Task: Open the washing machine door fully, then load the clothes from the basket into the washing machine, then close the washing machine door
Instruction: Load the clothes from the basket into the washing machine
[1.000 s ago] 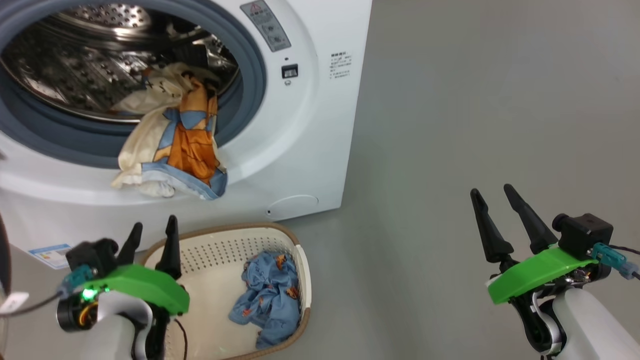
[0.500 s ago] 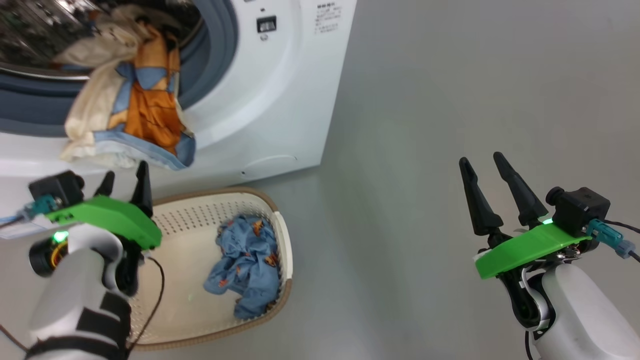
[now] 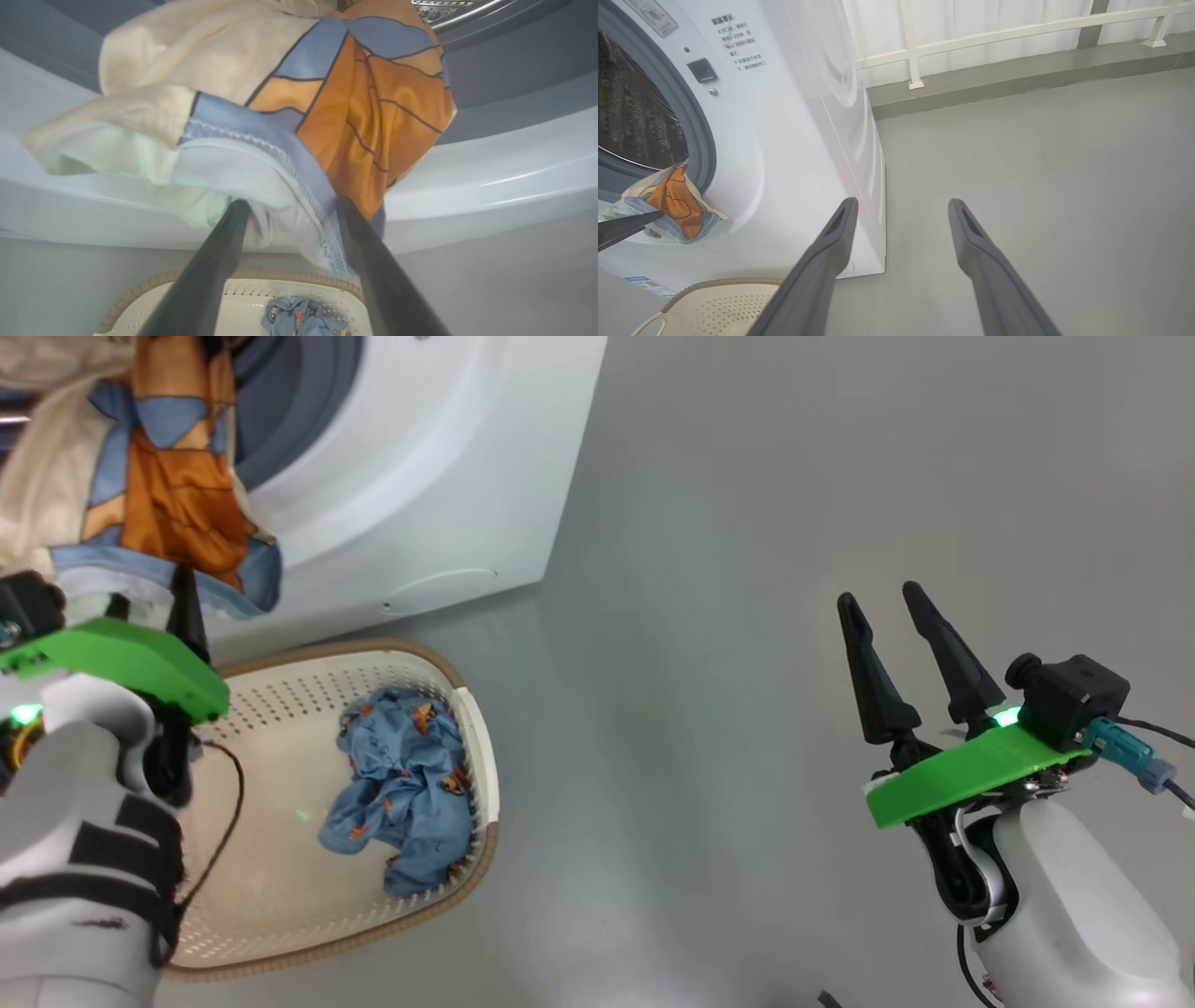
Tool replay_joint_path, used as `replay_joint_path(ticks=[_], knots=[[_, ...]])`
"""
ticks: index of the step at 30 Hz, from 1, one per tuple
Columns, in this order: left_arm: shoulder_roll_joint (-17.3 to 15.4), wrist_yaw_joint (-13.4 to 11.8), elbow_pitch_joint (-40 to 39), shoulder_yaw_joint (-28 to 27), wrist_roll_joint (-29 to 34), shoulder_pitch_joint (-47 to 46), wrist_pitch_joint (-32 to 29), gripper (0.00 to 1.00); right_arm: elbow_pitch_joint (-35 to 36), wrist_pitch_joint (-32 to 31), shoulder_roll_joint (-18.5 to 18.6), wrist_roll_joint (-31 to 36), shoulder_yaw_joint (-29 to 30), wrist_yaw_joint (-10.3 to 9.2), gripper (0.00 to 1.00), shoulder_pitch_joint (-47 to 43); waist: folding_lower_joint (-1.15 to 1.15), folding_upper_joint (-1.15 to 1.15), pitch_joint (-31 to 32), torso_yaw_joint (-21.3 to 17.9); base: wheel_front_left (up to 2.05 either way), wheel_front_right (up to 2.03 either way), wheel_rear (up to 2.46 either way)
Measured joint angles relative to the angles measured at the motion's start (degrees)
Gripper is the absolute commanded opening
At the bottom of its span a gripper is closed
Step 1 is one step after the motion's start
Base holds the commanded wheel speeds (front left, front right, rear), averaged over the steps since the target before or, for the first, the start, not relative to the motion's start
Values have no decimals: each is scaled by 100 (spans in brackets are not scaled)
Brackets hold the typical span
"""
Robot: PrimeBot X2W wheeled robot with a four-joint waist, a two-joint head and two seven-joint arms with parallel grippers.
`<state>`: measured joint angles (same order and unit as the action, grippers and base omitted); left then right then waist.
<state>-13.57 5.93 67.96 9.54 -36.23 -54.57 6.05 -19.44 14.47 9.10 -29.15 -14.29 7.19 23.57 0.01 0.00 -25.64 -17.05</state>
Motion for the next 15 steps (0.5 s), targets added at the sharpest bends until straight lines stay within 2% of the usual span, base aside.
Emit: replay_joint_path(ticks=[13,14,15], knots=[[-155,-33,391,218,121,-739,199,100,79,0,-156,43,53,0,100,127,0,0,-476,-205,0,0,0],[-156,-32,394,219,121,-768,259,40,79,0,-160,47,63,0,100,155,0,0,-490,-206,0,0,0],[-156,-14,404,225,121,-784,312,0,78,0,-167,52,67,0,100,183,0,0,-494,-203,0,0,0]])
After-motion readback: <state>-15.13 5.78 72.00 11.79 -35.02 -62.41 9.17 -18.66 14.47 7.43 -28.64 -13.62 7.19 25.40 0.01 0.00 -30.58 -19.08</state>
